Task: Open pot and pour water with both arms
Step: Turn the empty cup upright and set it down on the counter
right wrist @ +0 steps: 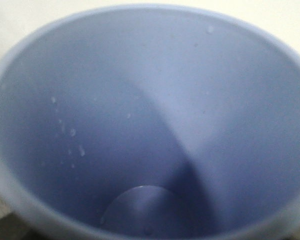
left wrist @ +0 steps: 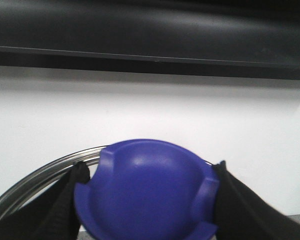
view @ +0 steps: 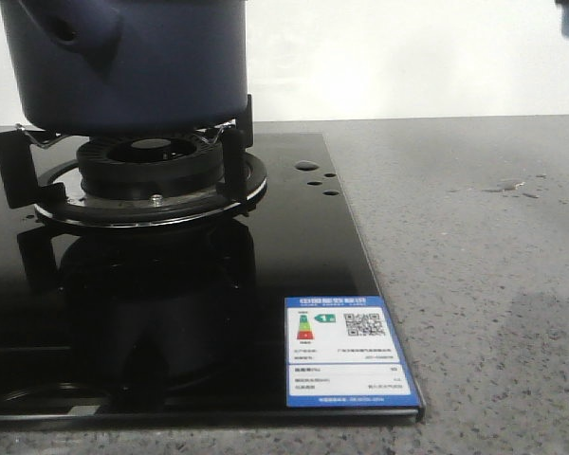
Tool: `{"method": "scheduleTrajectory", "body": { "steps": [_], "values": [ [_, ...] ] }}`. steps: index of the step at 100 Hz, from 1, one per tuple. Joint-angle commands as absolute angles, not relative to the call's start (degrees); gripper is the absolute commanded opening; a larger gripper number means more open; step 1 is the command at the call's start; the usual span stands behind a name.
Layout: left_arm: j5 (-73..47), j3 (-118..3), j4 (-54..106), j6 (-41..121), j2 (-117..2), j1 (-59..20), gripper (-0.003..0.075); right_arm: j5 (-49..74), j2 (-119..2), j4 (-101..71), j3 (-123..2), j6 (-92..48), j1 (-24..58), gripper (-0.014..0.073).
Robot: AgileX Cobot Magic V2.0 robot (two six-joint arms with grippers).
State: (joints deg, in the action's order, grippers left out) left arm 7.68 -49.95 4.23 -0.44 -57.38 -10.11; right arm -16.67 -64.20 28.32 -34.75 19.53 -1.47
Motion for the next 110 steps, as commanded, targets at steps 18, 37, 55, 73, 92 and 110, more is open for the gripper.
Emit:
{"method": "scheduleTrajectory", "body": {
  "steps": [18,37,55,73,92,110],
  "values": [
    [13.94,-51.87,4.09,-0.57,-56.22,-10.02,0.0339,-26.57,-62.81,26.88,-28.52,19.54,-6.73,0.026],
    [14.18,-51.87,4.09,-0.57,-56.32,-10.02,0.0339,-28.67,-65.12,26.99,-25.84,19.54,-9.67,0.026],
    [14.18,-51.87,4.09,-0.57,-56.32,-10.02,0.0339,-32.52,-68.37,26.99,-24.66,19.44,-9.76,0.026],
    [14.18,-51.87,4.09,-0.57,-56.32,-10.02,0.0339,-34.1,-69.43,27.21,-24.53,17.95,-9.76,0.026],
    [14.28,-51.87,4.09,-0.57,-56.32,-10.02,0.0339,-32.37,-70.53,27.76,-24.53,15.96,-9.76,0.026],
    [14.28,-51.87,4.09,-0.57,-56.32,-10.02,0.0339,-31.15,-71.94,27.76,-24.46,15.96,-9.76,0.026]
  ]
}}
